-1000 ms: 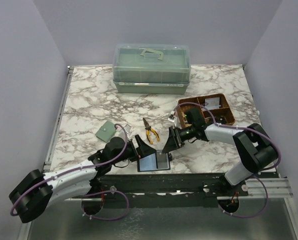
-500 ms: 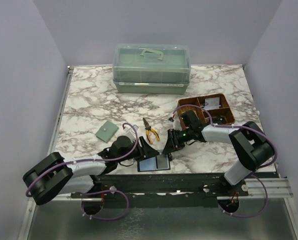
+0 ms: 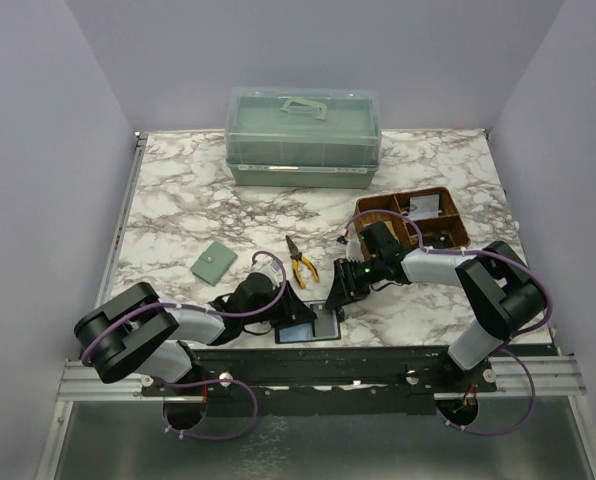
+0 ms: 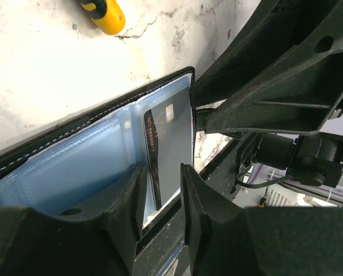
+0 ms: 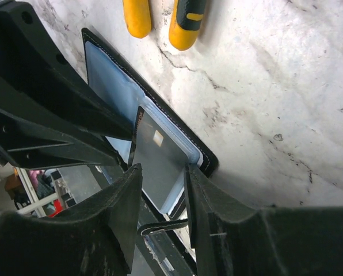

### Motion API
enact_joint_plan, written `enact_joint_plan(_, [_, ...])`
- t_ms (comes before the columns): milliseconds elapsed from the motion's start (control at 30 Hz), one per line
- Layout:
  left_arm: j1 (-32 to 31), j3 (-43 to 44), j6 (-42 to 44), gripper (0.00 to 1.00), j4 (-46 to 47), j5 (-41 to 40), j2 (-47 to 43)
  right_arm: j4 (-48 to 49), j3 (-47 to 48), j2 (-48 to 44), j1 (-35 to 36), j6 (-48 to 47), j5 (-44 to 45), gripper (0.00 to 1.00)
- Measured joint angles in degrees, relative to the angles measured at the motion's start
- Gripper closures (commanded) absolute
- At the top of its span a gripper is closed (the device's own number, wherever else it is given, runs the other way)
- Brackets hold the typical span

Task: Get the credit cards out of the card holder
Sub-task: Remove the credit card from the card holder.

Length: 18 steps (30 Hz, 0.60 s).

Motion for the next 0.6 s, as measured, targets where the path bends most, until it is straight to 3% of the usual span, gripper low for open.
enact_joint_plan(600, [-0.02,-0.04,-2.29,0.83,1.14,-1.29,2.51,-1.95,0.92,-1.07,0.35,-1.9,1.81,0.51])
